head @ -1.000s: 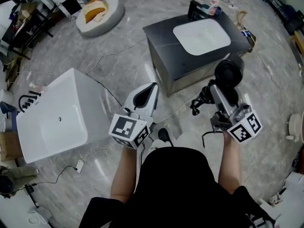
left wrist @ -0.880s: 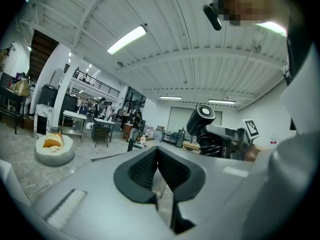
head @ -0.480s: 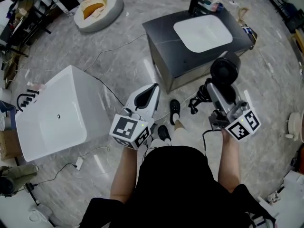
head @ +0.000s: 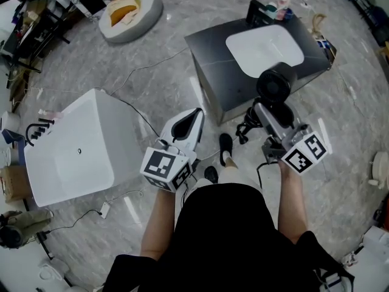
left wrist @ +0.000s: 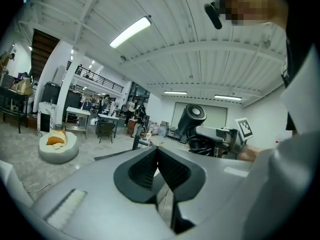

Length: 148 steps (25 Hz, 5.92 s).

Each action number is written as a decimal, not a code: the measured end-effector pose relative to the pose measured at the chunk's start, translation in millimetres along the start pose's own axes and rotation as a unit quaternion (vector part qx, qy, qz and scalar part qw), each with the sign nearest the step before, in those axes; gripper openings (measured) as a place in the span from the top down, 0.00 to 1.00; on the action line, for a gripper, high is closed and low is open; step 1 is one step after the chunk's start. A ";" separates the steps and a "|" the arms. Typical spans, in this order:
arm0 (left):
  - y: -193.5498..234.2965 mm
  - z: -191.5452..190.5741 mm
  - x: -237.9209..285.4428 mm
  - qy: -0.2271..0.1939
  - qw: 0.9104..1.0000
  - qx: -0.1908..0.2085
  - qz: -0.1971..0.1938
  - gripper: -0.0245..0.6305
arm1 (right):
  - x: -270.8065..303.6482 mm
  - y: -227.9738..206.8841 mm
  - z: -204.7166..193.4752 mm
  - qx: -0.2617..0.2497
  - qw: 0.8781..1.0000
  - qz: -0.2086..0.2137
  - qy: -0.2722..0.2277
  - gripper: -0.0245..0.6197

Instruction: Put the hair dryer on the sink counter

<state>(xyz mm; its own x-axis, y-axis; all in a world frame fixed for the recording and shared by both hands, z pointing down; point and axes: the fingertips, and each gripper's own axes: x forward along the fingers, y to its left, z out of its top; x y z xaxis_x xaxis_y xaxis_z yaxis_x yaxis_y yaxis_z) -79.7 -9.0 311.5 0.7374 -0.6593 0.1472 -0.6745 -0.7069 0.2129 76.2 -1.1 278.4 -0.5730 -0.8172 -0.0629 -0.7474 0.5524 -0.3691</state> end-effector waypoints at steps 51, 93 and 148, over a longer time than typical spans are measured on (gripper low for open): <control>98.5 0.3 142.5 0.027 0.993 -0.042 0.105 0.97 | 191.0 -217.7 -164.8 -0.015 0.958 -0.010 0.288 0.64; 141.3 -26.5 143.8 0.072 0.984 -0.069 0.151 0.97 | 236.8 -258.1 -293.2 -0.059 0.876 -0.074 0.474 0.63; 126.5 -34.9 94.5 0.057 0.981 -0.080 0.170 0.97 | 215.8 -222.7 -230.8 -0.086 0.902 -0.077 0.415 0.66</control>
<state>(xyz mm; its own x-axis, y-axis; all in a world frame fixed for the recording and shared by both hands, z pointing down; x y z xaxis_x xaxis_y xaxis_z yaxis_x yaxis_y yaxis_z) -94.1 -151.8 386.1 0.4771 -0.8101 0.3408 -0.8741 -0.3971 0.2798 41.4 -262.5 561.0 -0.4583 -0.5216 0.7196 -0.8404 0.5178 -0.1599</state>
